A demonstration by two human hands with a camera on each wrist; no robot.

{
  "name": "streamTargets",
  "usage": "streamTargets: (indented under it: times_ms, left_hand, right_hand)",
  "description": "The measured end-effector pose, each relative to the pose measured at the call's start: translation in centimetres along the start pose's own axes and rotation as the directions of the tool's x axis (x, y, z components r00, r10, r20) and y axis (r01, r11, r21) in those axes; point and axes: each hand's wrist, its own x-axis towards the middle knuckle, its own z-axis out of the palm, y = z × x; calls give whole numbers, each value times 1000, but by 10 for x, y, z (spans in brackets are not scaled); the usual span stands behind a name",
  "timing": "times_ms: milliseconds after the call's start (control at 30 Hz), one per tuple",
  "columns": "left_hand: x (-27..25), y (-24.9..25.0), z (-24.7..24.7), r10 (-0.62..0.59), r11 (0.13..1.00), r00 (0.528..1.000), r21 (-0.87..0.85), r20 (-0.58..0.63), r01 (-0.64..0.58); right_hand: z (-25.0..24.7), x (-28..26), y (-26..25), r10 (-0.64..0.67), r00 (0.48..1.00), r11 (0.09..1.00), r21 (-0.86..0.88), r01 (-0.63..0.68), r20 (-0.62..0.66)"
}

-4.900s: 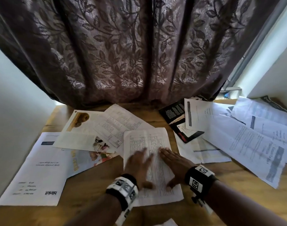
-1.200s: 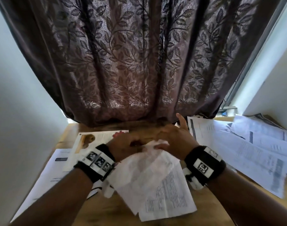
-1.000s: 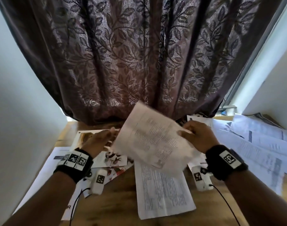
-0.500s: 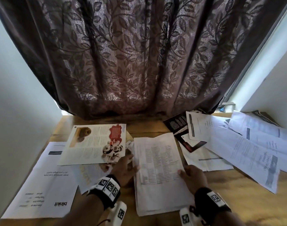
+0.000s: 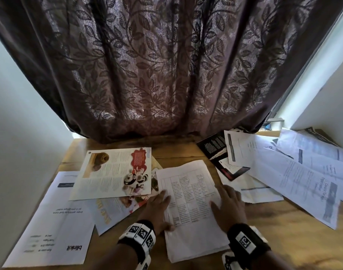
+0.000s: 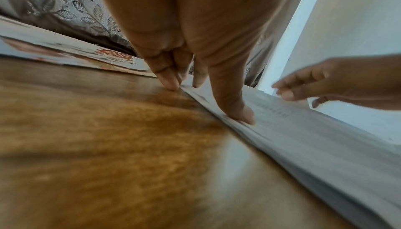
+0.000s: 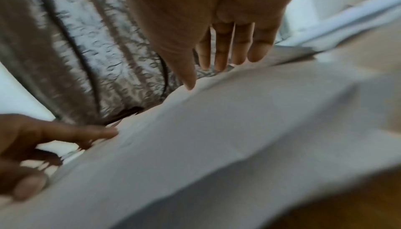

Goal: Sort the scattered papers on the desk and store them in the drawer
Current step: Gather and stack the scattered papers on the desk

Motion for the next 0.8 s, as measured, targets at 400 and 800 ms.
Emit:
streamTargets:
  times_ms: [400, 800]
  left_hand:
    - [7, 2, 5, 2, 990, 999, 140, 35, -7]
    - [16, -7, 3, 20, 965, 981, 254, 191, -69]
  right_hand:
    - [66, 64, -84, -429, 767, 863, -33, 504, 478]
    - [30, 53, 5, -321, 796, 832, -250, 496, 513]
